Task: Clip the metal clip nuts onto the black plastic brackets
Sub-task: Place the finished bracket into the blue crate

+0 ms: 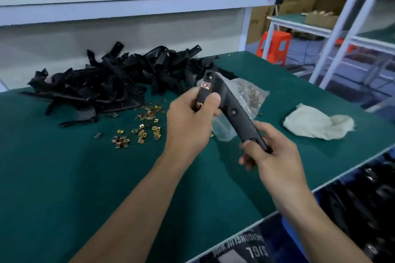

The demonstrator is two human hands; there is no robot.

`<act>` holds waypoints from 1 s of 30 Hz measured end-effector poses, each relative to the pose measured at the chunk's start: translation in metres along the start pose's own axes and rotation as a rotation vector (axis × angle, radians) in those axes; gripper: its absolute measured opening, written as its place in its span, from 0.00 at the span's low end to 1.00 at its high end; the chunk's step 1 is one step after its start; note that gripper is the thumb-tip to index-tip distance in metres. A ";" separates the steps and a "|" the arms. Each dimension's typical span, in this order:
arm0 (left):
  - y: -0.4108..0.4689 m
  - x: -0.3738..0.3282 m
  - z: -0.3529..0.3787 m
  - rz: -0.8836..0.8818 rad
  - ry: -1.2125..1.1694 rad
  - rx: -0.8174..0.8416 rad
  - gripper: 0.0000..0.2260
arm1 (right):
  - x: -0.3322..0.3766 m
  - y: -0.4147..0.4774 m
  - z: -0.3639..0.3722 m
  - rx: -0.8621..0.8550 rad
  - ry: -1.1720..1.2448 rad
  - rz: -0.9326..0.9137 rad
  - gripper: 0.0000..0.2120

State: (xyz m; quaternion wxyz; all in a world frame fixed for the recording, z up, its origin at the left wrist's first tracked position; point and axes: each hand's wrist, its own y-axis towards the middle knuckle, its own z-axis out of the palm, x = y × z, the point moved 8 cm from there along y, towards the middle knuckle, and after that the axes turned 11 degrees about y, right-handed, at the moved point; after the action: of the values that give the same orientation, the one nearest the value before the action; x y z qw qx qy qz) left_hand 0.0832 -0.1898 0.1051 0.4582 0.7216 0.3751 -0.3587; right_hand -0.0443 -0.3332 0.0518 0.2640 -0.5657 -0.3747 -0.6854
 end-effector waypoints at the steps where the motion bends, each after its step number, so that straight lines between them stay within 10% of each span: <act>1: -0.003 -0.008 0.023 0.007 -0.005 0.094 0.10 | -0.001 -0.004 -0.027 -0.087 0.060 0.030 0.19; 7: -0.071 -0.035 0.181 -0.062 -0.002 0.692 0.04 | -0.017 -0.068 -0.200 -0.586 0.307 0.179 0.06; 16: -0.187 -0.048 0.351 -0.365 -0.125 1.132 0.05 | -0.081 -0.185 -0.344 -0.997 0.456 0.547 0.07; 23: -0.243 -0.052 0.445 -0.639 -0.288 1.313 0.11 | -0.098 -0.209 -0.416 -1.341 0.801 0.288 0.05; 30: -0.269 -0.057 0.489 -0.630 -0.167 1.347 0.13 | -0.116 -0.162 -0.404 -0.921 0.082 0.640 0.05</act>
State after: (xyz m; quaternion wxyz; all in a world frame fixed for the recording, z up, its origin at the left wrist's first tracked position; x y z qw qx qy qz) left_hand -0.2623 -0.5770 -0.1090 -0.1802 0.6748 0.2273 -0.6786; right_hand -0.3794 -0.5742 -0.1275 0.1988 -0.6810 0.1643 -0.6854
